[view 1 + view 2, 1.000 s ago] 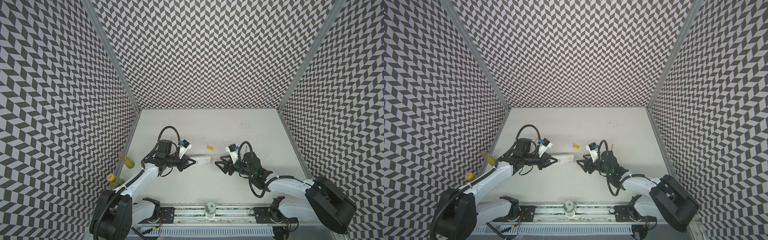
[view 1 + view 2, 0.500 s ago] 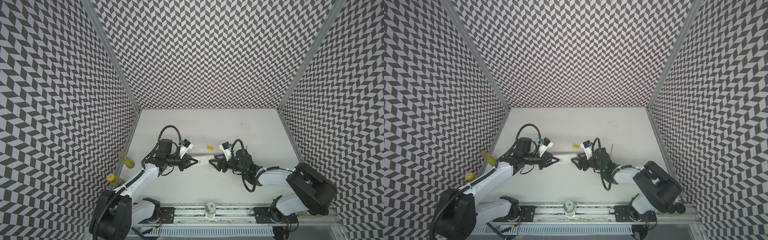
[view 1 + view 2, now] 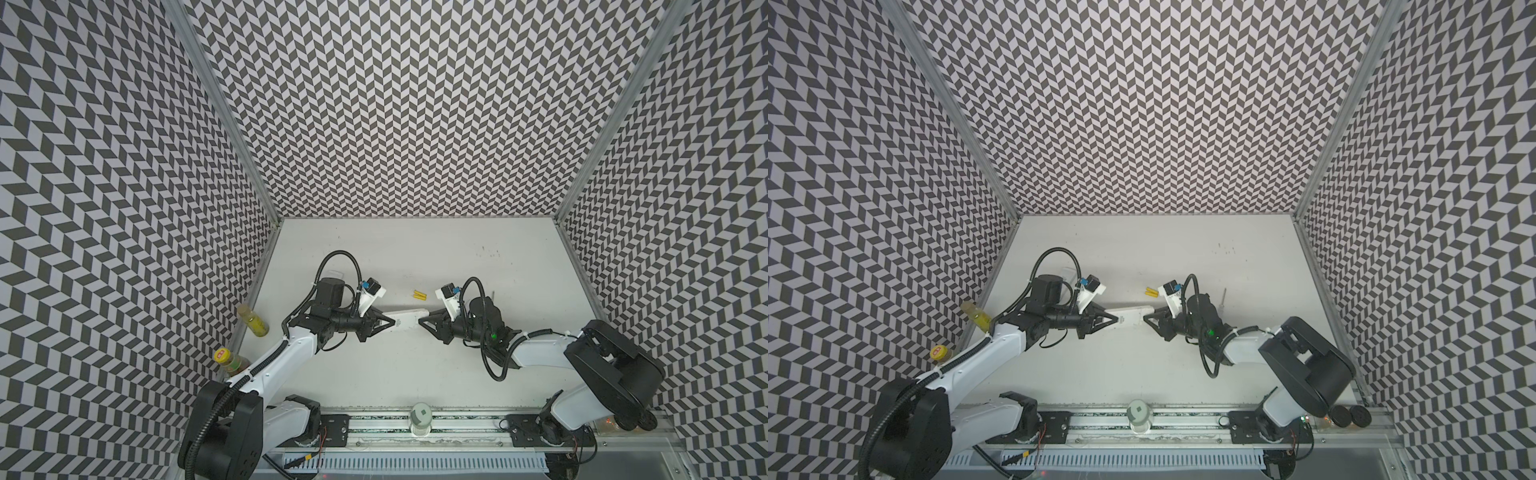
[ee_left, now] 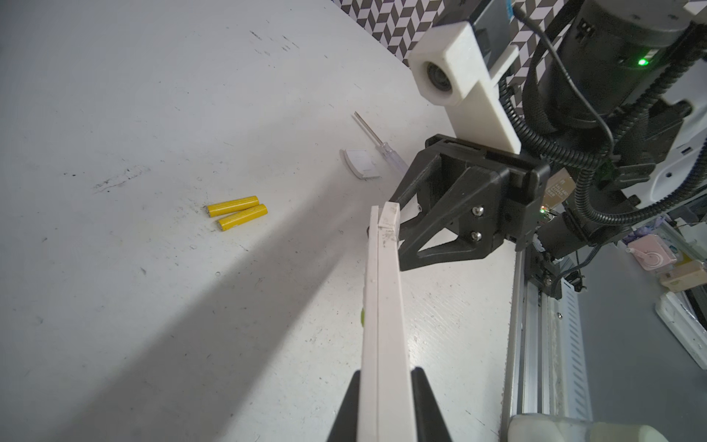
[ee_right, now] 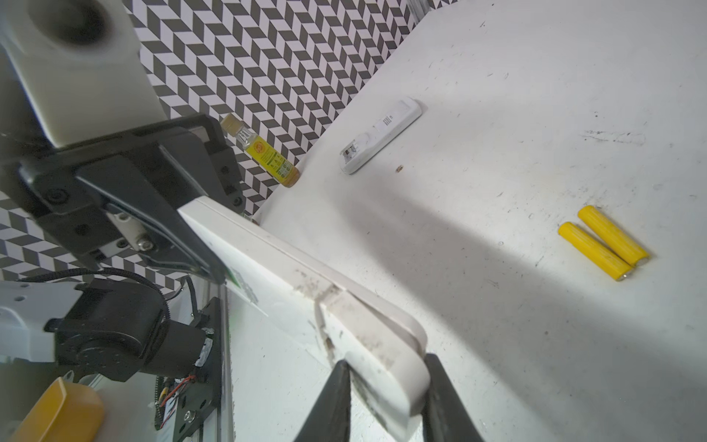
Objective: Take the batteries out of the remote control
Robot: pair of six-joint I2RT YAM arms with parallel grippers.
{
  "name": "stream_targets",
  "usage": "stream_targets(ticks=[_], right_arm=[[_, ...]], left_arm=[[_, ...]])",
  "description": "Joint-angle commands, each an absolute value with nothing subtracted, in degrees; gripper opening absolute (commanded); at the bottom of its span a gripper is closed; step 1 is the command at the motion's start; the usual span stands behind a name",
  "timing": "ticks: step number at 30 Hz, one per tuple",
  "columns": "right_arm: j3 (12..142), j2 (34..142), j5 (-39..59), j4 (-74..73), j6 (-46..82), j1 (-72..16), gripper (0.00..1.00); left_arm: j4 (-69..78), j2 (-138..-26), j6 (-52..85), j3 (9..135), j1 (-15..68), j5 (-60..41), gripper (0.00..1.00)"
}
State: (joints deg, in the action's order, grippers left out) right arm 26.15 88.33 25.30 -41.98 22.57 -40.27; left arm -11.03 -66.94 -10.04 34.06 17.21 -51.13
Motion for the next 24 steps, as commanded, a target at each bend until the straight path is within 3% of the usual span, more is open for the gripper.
stream_targets(ticks=[1,4,11,19,24], right_arm=[[25.8,88.0,24.3,-45.4,22.3,-40.2,0.26],[25.5,87.4,24.4,-45.1,22.3,-40.1,0.25],[25.3,86.9,30.2,-49.3,22.7,-40.3,0.37],[25.3,86.0,32.6,-49.3,21.6,-40.4,0.21],[24.6,85.5,32.5,-48.6,21.6,-40.4,0.19]], left_arm=[[-9.5,-65.9,-10.9,34.7,18.3,-55.3,0.00],[-9.7,-66.0,-11.0,34.7,18.2,-54.8,0.00],[-9.7,-66.2,-11.2,34.7,18.1,-53.9,0.00],[-9.7,-66.3,-11.3,34.6,17.8,-52.3,0.00],[-9.4,-66.2,-11.4,35.3,17.6,-49.5,0.00]])
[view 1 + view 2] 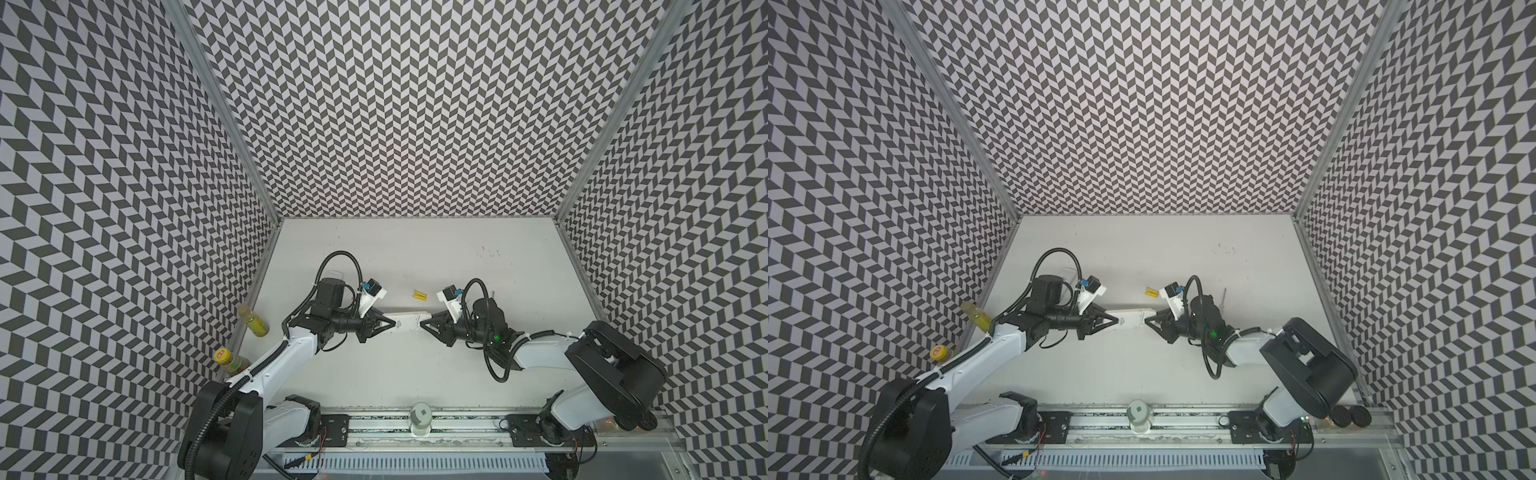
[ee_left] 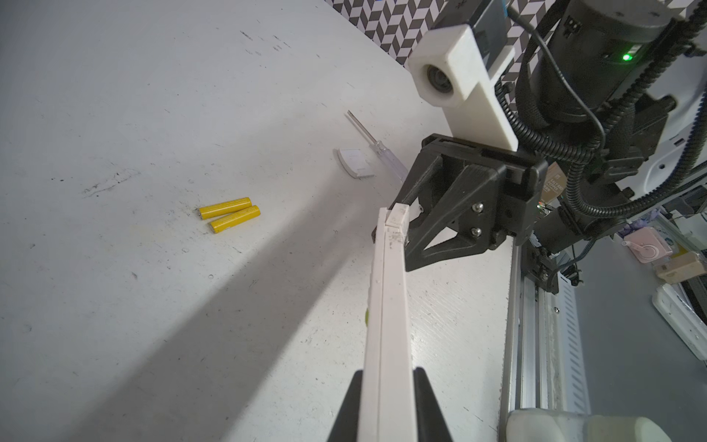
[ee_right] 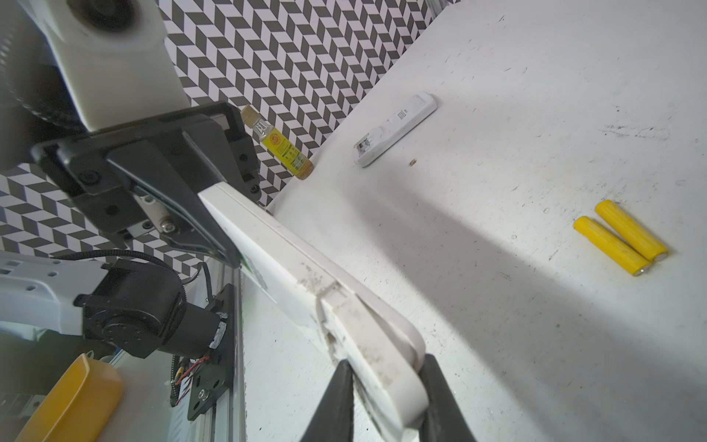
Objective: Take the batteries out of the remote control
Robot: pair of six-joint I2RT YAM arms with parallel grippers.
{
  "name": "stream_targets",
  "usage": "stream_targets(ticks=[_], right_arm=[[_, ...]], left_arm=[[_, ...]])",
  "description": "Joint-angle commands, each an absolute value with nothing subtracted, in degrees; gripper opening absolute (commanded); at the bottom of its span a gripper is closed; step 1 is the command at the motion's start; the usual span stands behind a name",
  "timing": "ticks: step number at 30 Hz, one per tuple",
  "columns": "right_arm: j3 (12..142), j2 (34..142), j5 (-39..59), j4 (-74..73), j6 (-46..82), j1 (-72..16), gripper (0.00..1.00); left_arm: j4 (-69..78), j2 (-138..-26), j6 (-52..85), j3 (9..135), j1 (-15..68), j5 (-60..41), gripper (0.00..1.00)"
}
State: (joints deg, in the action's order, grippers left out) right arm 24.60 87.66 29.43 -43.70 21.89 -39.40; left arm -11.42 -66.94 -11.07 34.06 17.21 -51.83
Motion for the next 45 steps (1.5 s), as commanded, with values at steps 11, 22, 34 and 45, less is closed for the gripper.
stream_targets(ticks=[11,22,34,45], right_arm=[[25.0,84.4,33.8,-47.6,21.7,-41.1,0.25],[25.0,83.4,34.9,-46.9,21.5,-41.5,0.32],[25.6,83.1,35.0,-45.0,20.3,-42.3,0.23],[25.3,82.5,33.8,-41.3,18.2,-42.2,0.13]], left_arm=[[-8.6,-66.8,-9.8,35.4,17.1,-46.5,0.00],[-8.3,-67.2,-9.6,35.3,17.2,-44.1,0.00],[-8.1,-66.9,-10.0,35.0,17.2,-40.8,0.00],[-8.1,-67.2,-10.3,35.2,17.1,-37.9,0.00]])
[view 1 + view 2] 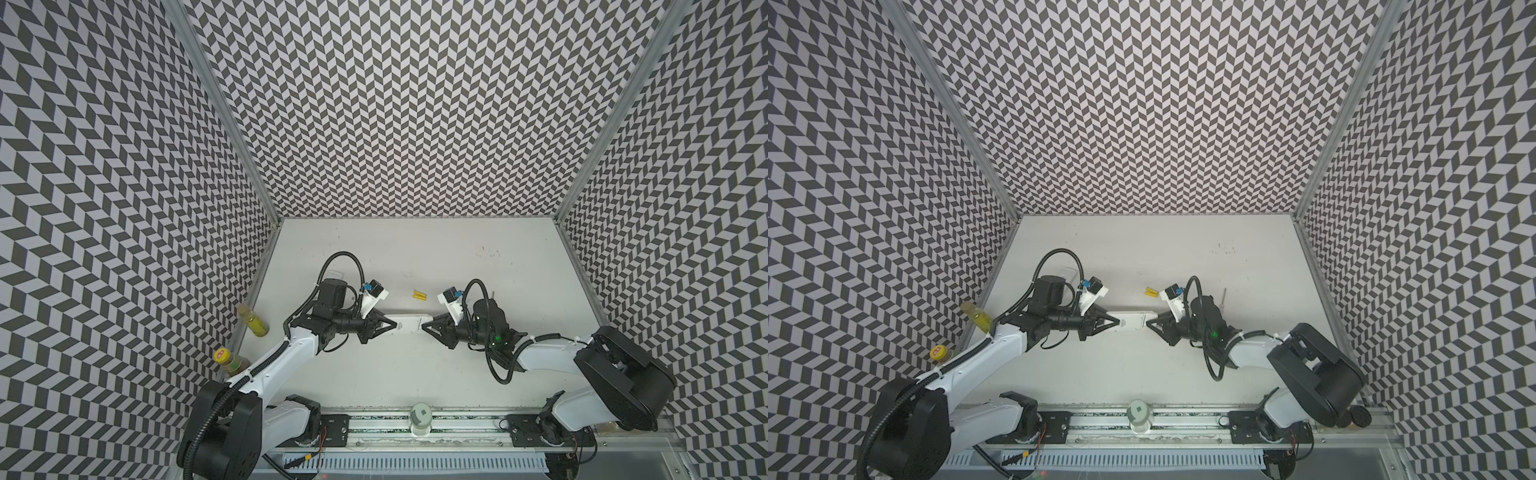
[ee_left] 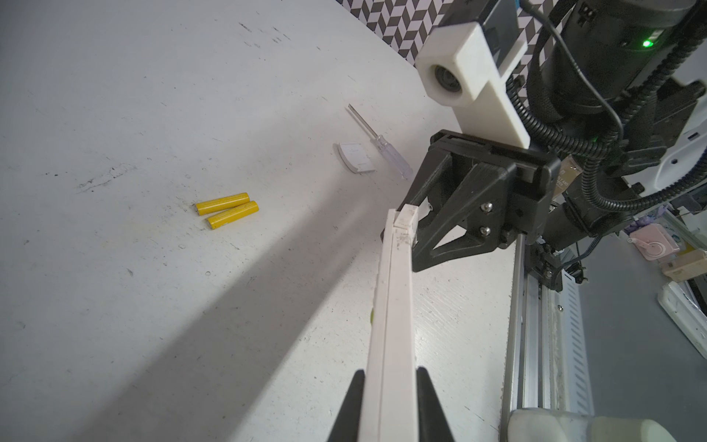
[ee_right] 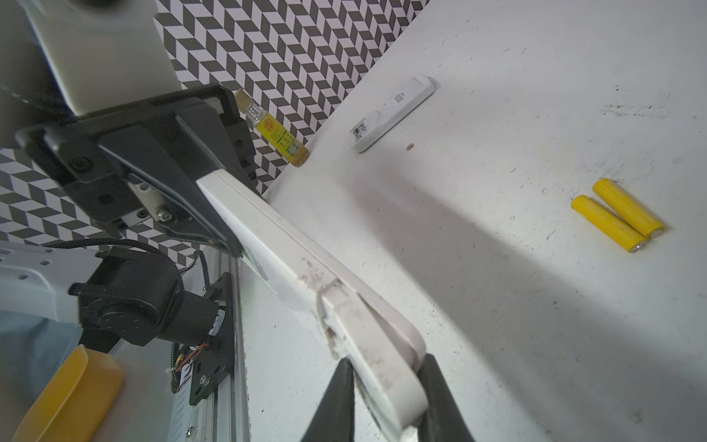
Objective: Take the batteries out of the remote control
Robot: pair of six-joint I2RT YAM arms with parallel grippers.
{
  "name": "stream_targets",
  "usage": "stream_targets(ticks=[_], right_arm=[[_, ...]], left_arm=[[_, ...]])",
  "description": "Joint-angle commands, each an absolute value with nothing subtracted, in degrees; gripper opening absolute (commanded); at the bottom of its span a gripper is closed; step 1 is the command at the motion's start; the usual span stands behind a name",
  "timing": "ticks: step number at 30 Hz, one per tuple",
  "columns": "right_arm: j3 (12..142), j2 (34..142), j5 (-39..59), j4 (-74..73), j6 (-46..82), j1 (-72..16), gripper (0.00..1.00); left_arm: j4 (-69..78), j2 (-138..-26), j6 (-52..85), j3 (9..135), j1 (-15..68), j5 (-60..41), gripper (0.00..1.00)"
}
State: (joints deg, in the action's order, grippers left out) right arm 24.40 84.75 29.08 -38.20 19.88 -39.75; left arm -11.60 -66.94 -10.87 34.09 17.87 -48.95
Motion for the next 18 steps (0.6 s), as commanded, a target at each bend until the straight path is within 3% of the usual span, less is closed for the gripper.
stream_targets(ticks=[1,7,14,16,18], right_arm=[[25.3,82.4,33.5,-40.9,18.1,-42.2,0.13],[24.7,81.7,29.9,-38.9,17.9,-41.5,0.13],[23.3,81.7,28.6,-40.9,20.1,-39.4,0.19],[23.3,81.8,28.9,-41.1,20.3,-39.4,0.25],[23.5,81.7,28.8,-40.8,20.3,-39.4,0.38]], left_arm=[[-8.0,-67.2,-10.4,35.2,17.0,-37.4,0.00],[-8.2,-67.1,-10.3,35.1,17.0,-36.0,0.00],[-8.5,-66.8,-10.8,34.4,17.1,-37.8,0.00],[-8.6,-66.9,-10.9,34.3,17.1,-37.5,0.00],[-8.6,-66.8,-10.9,34.4,17.1,-36.9,0.00]])
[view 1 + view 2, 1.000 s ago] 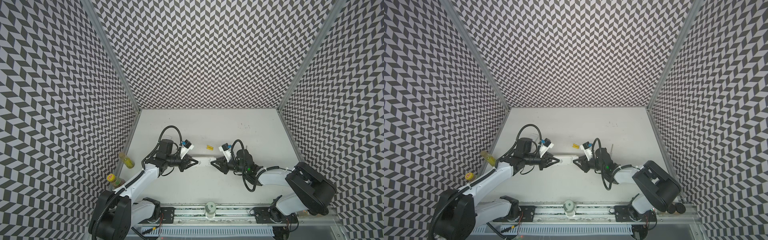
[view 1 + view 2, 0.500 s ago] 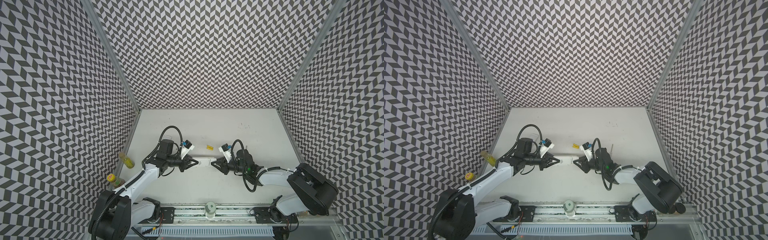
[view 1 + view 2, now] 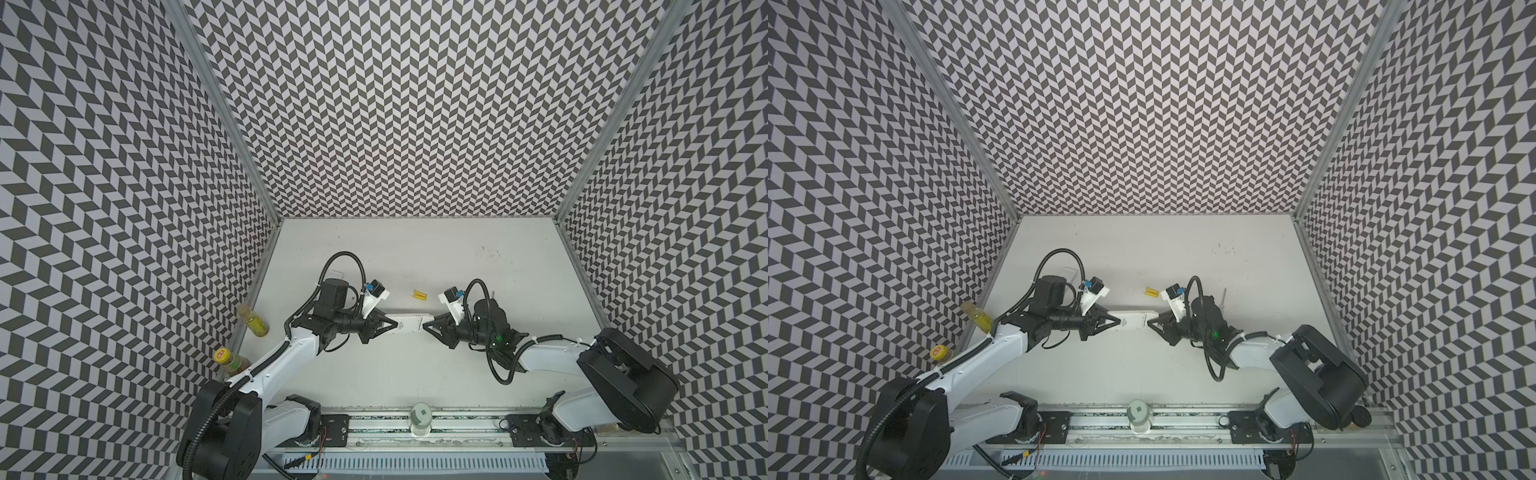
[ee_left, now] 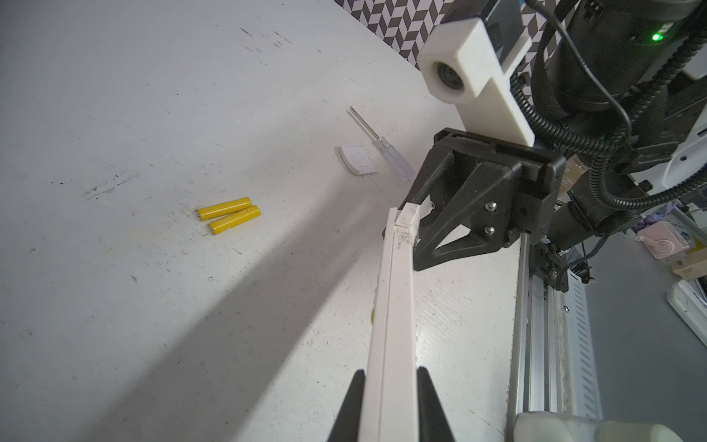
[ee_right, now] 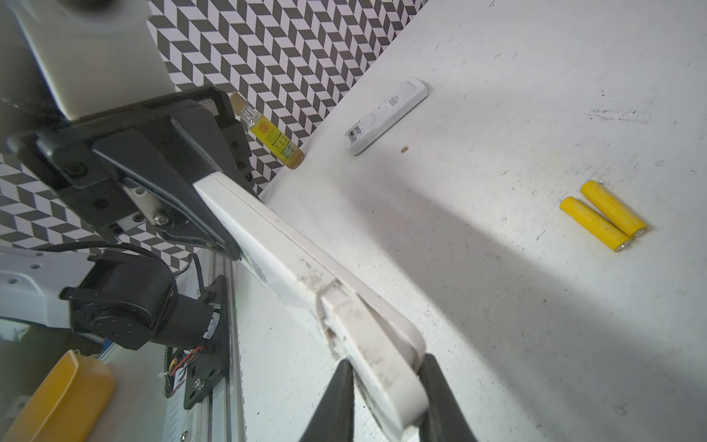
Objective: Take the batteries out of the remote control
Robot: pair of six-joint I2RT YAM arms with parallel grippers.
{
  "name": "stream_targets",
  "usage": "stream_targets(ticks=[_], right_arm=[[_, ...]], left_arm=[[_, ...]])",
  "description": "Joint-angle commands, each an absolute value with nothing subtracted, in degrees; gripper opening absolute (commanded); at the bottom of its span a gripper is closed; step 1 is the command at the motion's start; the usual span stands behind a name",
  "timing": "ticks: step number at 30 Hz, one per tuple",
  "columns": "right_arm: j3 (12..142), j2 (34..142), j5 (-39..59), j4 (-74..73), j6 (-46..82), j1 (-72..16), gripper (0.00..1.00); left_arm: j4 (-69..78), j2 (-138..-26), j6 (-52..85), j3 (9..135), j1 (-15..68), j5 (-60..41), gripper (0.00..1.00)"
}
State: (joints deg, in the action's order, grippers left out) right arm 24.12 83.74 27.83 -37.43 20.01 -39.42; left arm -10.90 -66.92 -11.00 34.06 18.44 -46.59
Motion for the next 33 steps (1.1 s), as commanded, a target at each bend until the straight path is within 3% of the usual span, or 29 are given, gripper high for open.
stream_targets(ticks=[1,4,12,21,33], right_arm=[[23.5,81.5,28.5,-40.5,20.2,-39.4,0.45],[23.4,80.5,27.8,-40.2,20.5,-39.4,0.54],[24.8,81.8,22.9,-39.5,22.1,-40.0,0.67],[34.0,90.2,14.5,-32.3,22.3,-41.9,0.67],[38.7,96.9,10.4,-29.0,22.7,-42.7,0.65]], left_arm=[[-8.6,-66.9,-10.9,34.5,17.1,-36.4,0.00],[-8.5,-67.1,-10.9,34.5,17.2,-35.5,0.00],[-8.7,-67.7,-11.2,34.6,17.7,-37.9,0.00],[-8.6,-67.3,-11.2,34.6,17.8,-40.2,0.00],[-8.9,-67.1,-11.2,34.7,17.8,-41.6,0.00]])
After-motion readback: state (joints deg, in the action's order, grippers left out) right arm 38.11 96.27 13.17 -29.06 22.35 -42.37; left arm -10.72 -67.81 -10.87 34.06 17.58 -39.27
